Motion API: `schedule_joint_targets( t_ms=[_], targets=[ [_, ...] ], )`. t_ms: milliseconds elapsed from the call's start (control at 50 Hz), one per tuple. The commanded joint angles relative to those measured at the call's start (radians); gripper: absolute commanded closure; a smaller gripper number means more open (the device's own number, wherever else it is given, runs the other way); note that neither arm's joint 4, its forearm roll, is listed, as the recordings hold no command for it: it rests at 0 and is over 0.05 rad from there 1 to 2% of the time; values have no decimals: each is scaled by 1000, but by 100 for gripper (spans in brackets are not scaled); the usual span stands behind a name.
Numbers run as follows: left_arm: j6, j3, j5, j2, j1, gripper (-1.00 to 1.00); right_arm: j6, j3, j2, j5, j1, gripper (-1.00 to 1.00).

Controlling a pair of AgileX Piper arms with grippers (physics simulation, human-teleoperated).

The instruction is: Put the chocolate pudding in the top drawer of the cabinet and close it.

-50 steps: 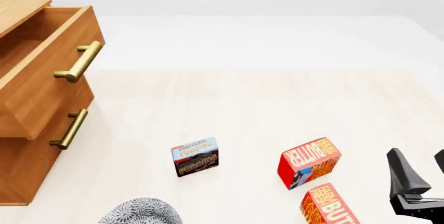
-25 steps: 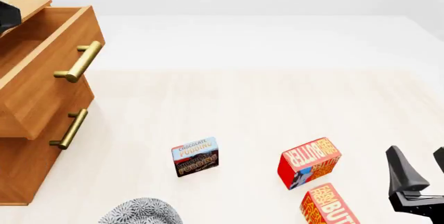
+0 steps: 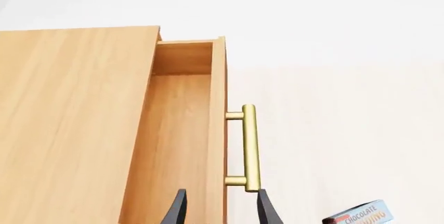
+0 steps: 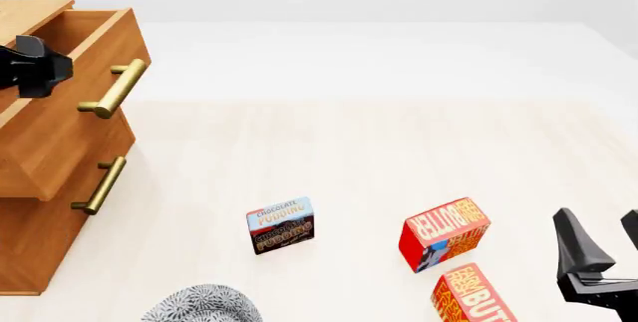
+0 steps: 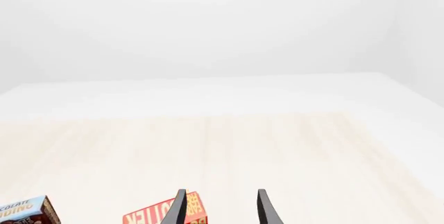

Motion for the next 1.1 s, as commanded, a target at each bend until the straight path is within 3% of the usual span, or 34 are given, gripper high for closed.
schedule_joint_targets(
  t_ms=[20, 240, 1100],
  targets=[
    [-27, 84, -43, -10, -21, -100, 0, 0, -33, 32, 0, -100],
    [-43, 147, -78, -13, -32, -100, 1, -1, -63, 64, 0, -100],
    [-72, 229, -184, 58, -109, -100, 0, -1, -63, 64, 0, -100]
  ],
)
